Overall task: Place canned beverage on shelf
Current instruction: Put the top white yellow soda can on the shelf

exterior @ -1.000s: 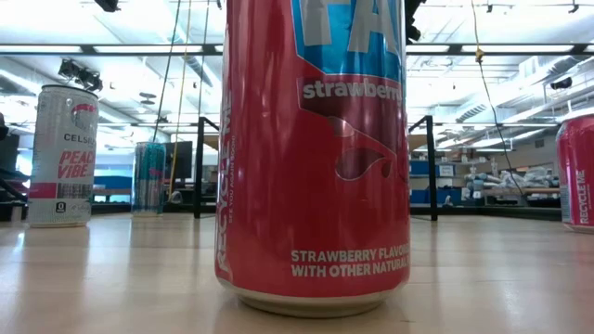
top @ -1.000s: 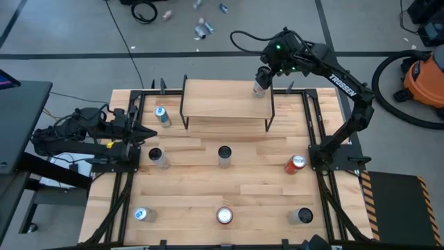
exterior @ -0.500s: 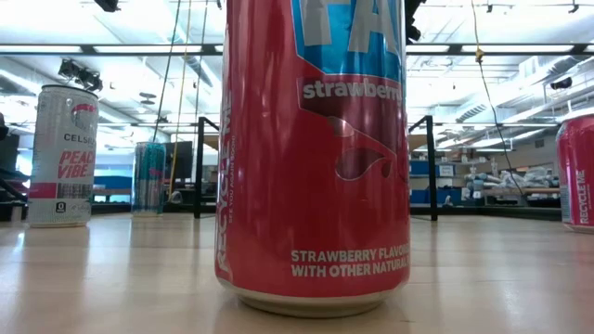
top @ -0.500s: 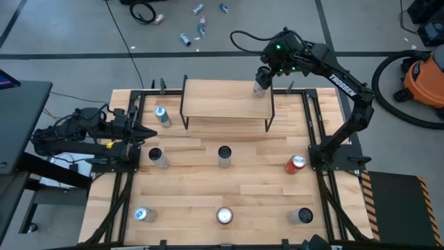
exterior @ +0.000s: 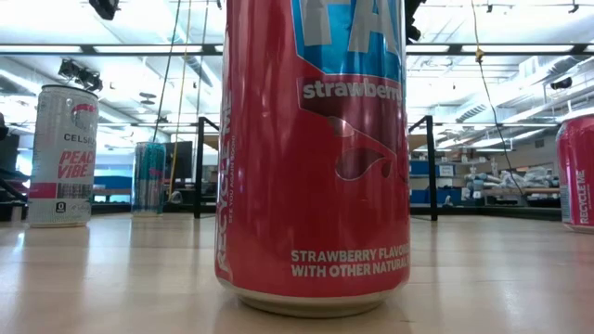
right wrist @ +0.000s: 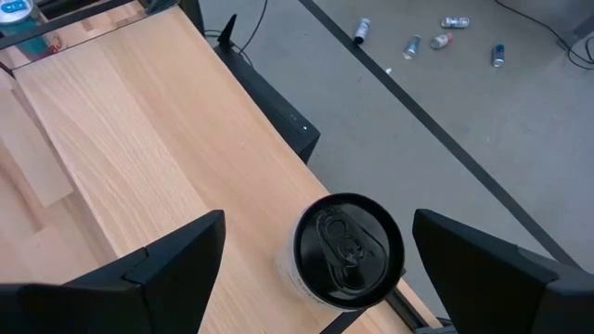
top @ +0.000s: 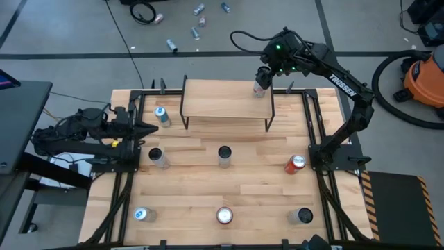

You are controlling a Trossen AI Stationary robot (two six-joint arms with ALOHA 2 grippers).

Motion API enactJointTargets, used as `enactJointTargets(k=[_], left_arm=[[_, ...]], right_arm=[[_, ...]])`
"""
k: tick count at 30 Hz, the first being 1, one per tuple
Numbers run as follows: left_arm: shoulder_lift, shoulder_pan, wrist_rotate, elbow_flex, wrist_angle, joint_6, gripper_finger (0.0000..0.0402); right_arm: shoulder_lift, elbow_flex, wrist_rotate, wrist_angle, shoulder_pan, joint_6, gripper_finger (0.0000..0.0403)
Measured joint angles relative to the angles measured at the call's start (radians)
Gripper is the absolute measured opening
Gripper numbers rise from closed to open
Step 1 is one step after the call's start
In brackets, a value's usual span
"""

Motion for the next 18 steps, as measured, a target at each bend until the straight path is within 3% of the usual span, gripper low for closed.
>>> enactJointTargets(k=[18], left_arm=[[0.152,0.0,-0.001,0.0,0.107,0.03,0.0016]], right_arm=[[0.0,0.0,0.003,0.0,0.0,0.0,0.0358]])
